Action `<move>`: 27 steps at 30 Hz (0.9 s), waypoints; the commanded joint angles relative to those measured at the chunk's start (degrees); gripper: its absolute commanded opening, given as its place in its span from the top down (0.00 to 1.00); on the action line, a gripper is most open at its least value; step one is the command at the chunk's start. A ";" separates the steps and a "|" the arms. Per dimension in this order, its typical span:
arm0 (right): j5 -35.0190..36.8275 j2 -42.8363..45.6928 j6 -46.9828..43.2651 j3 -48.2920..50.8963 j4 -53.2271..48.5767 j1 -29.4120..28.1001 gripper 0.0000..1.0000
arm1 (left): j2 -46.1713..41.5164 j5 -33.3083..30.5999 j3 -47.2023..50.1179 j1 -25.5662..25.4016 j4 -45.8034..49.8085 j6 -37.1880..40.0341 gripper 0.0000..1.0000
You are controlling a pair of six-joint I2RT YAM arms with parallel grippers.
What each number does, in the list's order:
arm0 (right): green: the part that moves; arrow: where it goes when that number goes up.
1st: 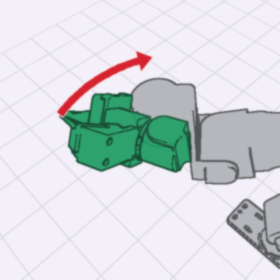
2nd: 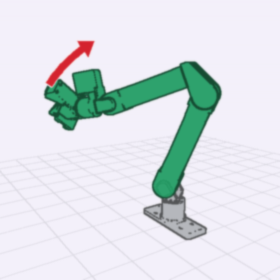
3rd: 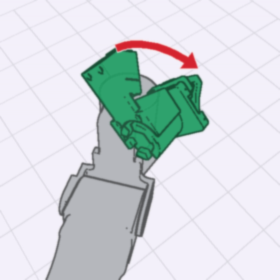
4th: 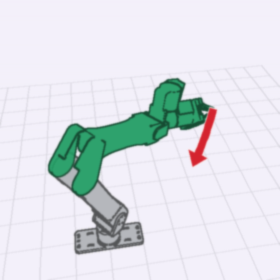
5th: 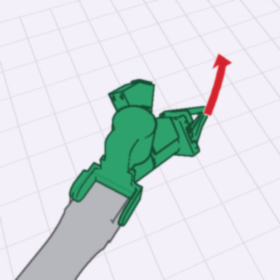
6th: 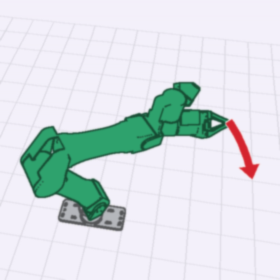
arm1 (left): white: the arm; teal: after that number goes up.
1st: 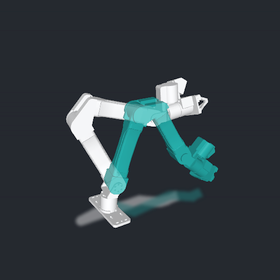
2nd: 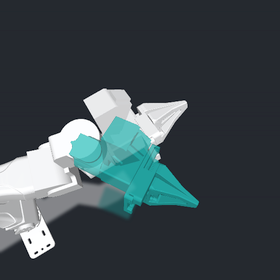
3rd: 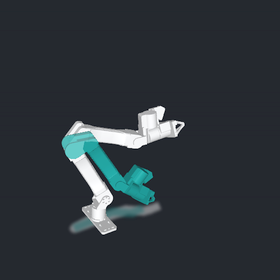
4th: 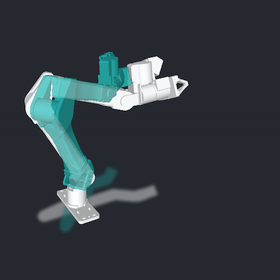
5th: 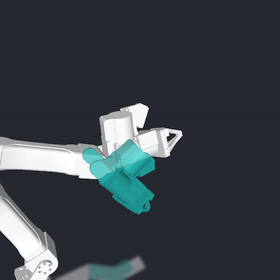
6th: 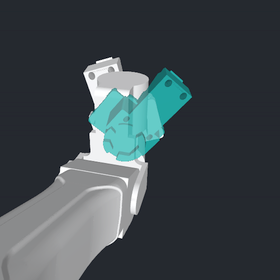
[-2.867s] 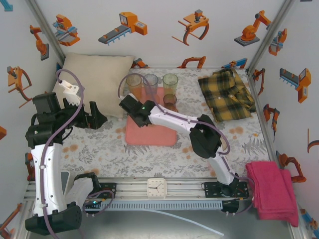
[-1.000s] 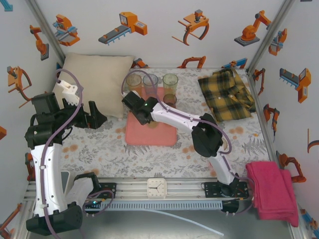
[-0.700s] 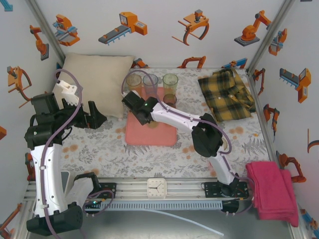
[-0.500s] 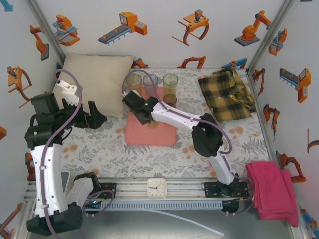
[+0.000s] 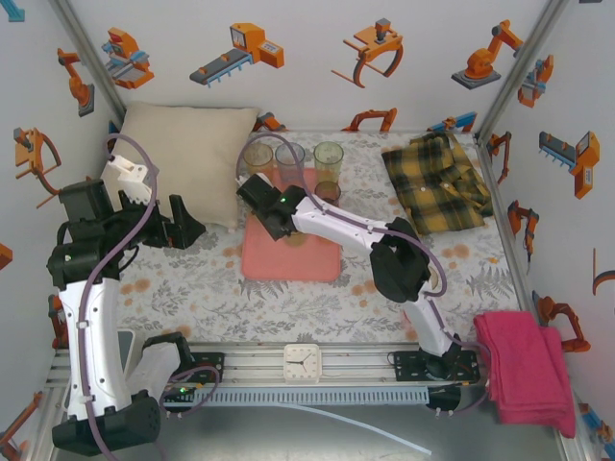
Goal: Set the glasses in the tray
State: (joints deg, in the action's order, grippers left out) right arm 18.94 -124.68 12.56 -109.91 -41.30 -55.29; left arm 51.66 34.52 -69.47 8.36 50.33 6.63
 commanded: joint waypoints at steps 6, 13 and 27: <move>-0.50 5.53 -0.04 -2.25 -1.22 0.36 0.62 | -0.90 1.11 0.08 0.53 -0.84 -0.66 0.04; -1.95 9.18 0.07 -2.44 -2.76 0.36 0.61 | -1.21 0.89 0.04 0.61 -0.58 -0.32 0.04; 0.75 30.15 5.62 12.77 -5.67 0.54 0.61 | -1.07 1.47 -0.66 0.60 -0.41 0.02 0.04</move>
State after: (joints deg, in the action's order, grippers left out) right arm 17.63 -98.48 15.05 -101.36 -44.29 -55.18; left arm 50.94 34.54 -69.47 8.67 50.33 6.66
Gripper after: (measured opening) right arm 0.386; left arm 0.958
